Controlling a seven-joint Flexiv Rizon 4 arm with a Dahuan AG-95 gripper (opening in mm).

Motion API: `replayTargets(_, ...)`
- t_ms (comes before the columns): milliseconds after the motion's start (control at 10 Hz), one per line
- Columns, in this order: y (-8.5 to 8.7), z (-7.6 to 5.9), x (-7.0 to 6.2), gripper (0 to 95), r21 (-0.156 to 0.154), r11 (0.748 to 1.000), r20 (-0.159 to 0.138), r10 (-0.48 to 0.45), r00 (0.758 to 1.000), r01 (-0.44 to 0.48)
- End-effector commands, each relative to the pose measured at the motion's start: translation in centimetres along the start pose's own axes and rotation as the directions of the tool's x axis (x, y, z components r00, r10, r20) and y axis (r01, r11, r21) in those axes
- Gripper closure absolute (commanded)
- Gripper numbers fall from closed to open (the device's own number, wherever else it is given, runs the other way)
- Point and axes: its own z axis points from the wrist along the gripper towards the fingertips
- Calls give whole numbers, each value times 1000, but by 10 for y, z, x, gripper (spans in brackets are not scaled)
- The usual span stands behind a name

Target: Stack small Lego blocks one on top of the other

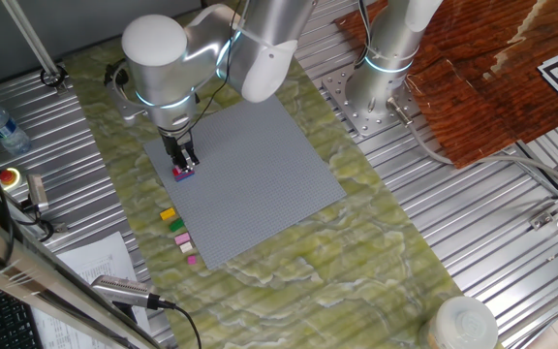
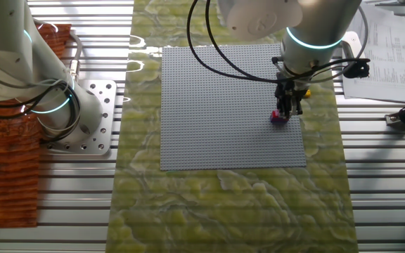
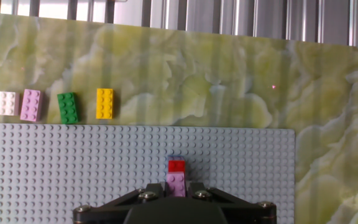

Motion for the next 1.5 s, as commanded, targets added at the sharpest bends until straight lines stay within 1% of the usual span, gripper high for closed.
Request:
replayTargets(100, -1, 1, 0, 950, 0, 1000, 2, 1, 1000, -1)
replayTargets(400, -1, 1, -1, 950, -1, 1000, 3, 2, 1000, -2)
replayTargets(800, -2, 4, -3, 950, -7, 1000, 2, 0, 1000, 0)
replayTargets(1200, -2, 4, -3, 950, -8, 1000, -6, 1, 1000, -1)
replayTargets(1500, -3, 8, -2, 950, -13, 1000, -12, -3, 1000, 3)
